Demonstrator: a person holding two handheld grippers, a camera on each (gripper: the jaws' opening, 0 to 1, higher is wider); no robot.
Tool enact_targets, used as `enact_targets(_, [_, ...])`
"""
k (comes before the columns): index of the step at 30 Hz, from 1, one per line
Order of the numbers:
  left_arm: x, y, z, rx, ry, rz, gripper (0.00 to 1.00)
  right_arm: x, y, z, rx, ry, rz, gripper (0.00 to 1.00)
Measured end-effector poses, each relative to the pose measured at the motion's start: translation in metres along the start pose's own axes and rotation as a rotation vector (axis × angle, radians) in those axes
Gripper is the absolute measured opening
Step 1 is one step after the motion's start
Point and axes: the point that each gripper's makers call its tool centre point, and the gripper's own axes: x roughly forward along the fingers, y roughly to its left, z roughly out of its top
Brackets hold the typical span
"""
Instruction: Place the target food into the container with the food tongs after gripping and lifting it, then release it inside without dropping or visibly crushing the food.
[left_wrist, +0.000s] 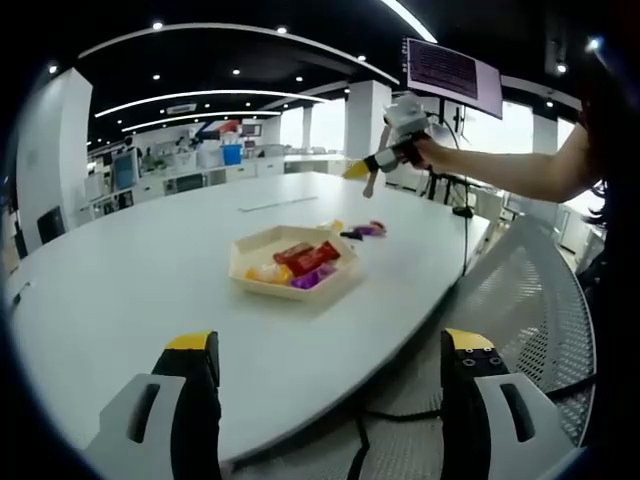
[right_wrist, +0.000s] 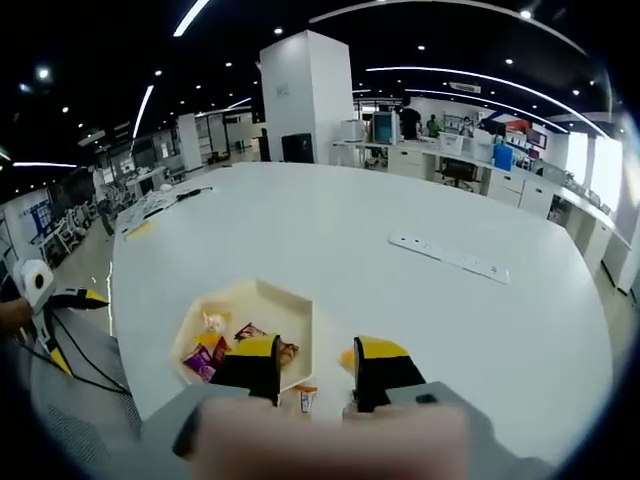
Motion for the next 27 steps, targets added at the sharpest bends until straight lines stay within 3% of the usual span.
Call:
enact_targets(17, [0.001, 0.001, -0.001, 0.002, 0.01, 0.013, 0.88, 0.01, -0.016, -0.024, -0.01, 0.042, 0.009, 0.28])
enact_targets(27, [0.001, 0.002, 0.0, 0.011, 0.003, 0.026, 0.85, 0.026, -0.017, -0.038, -0.013, 0.06, 0.032, 0.28])
